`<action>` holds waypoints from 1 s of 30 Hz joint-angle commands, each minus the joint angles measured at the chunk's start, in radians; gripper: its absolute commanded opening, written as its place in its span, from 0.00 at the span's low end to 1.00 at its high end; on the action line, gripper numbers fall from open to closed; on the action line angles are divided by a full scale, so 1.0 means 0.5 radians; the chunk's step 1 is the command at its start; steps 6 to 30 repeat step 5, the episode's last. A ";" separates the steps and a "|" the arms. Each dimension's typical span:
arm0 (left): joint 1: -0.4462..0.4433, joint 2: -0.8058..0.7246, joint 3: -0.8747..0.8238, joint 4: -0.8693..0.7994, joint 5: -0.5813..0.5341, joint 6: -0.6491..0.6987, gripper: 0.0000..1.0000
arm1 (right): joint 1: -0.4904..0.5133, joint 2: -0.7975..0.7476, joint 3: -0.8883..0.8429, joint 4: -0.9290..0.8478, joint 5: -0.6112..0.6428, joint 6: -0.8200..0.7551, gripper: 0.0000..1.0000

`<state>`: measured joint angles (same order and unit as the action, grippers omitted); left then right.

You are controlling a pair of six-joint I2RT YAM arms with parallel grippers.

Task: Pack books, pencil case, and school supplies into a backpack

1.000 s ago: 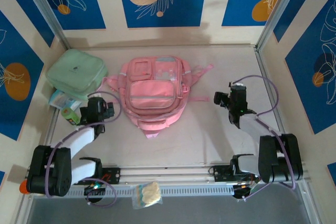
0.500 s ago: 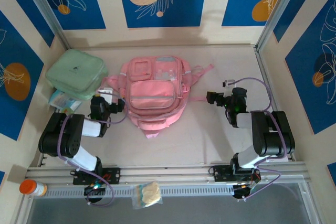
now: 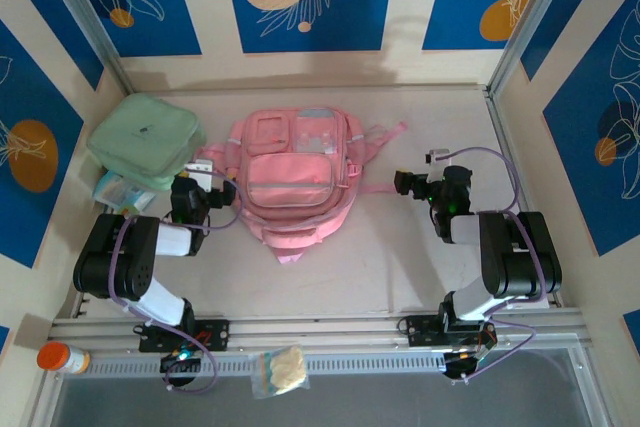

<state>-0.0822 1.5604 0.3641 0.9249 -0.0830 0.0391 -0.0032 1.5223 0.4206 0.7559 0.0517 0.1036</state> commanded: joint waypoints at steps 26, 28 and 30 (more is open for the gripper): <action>0.025 0.005 0.015 0.037 -0.006 -0.002 0.99 | -0.003 0.000 0.001 0.081 0.006 -0.014 0.99; 0.025 0.005 0.015 0.037 -0.006 -0.002 0.99 | -0.003 0.000 0.001 0.081 0.006 -0.014 0.99; 0.025 0.005 0.015 0.037 -0.006 -0.002 0.99 | -0.003 0.000 0.001 0.081 0.006 -0.014 0.99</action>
